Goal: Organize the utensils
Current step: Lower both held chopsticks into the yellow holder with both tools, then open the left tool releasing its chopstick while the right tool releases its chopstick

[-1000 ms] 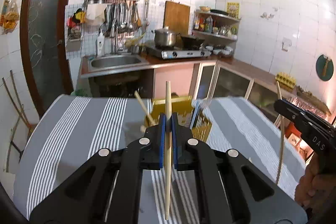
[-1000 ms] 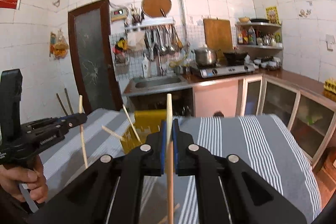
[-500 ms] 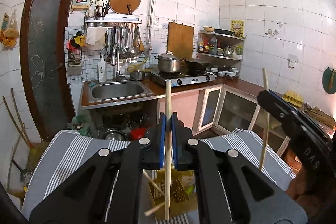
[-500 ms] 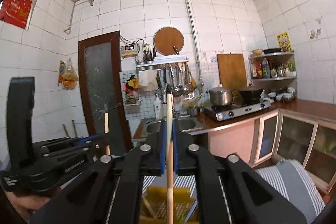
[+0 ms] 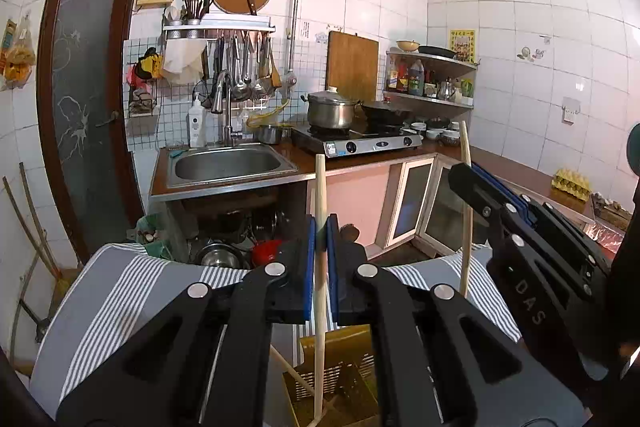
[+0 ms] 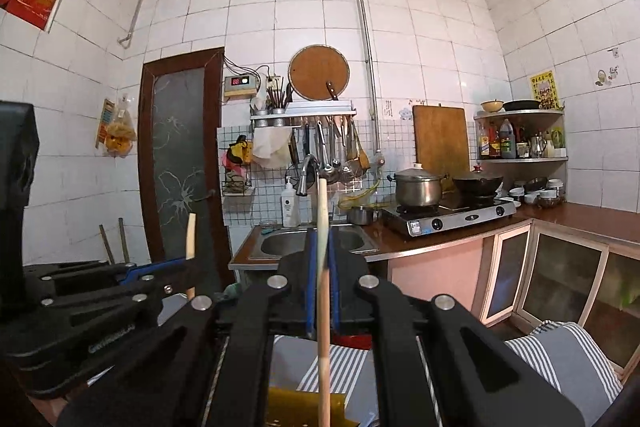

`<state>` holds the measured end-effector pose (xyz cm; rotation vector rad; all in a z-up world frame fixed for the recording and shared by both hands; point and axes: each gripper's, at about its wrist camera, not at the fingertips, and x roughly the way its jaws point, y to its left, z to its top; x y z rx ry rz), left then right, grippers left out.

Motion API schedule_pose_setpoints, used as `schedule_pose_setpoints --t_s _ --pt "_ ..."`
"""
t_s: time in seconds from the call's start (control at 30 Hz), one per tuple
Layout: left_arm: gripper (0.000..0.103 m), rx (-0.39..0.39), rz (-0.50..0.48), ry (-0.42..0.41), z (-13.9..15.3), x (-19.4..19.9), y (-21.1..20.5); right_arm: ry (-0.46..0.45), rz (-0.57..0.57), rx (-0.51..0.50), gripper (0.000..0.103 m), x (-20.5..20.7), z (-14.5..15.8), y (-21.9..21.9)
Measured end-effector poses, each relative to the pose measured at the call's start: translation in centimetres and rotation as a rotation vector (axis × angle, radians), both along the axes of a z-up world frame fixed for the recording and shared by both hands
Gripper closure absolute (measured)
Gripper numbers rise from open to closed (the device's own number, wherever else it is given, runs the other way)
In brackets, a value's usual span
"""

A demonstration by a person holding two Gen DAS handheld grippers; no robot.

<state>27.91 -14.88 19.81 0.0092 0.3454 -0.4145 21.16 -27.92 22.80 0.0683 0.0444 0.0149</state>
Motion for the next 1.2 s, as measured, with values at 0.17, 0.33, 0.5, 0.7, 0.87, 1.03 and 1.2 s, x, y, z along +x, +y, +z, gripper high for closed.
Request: schedule_pose_setpoints --t_s 0.17,0.33,0.5,0.7,0.87,1.03,1.2 --pt "0.098 0.015 -0.002 0.014 -1.6 0.8 -0.5 0.014 -0.007 -0.012 0.097 0.6 -1.5 -0.1" --pt "0.09 0.005 0.014 0.048 -2.9 1.2 0.3 0.054 -0.013 0.002 0.096 -0.1 -2.4 -0.7" --pt "0.065 -0.037 0.029 0.045 -2.8 -0.3 2.1 0.065 -0.027 0.02 0.068 -2.8 -2.3 -1.6" --pt "0.051 -0.047 0.037 -0.015 -2.6 -4.7 5.0 0.1 -0.139 0.057 0.055 -9.5 -2.0 -5.3" --pt "0.041 -0.037 0.049 -0.027 -4.0 -9.5 7.8 0.191 -0.257 0.084 0.045 -15.1 -3.0 -9.4" --pt "0.034 0.013 0.091 -0.04 -6.9 -14.2 10.5 0.286 -0.319 0.115 0.041 -20.4 -5.4 -11.5" --pt "0.03 0.054 0.105 0.011 -10.6 -17.0 13.2 0.367 -0.321 0.124 0.039 -24.4 -8.6 -10.8"
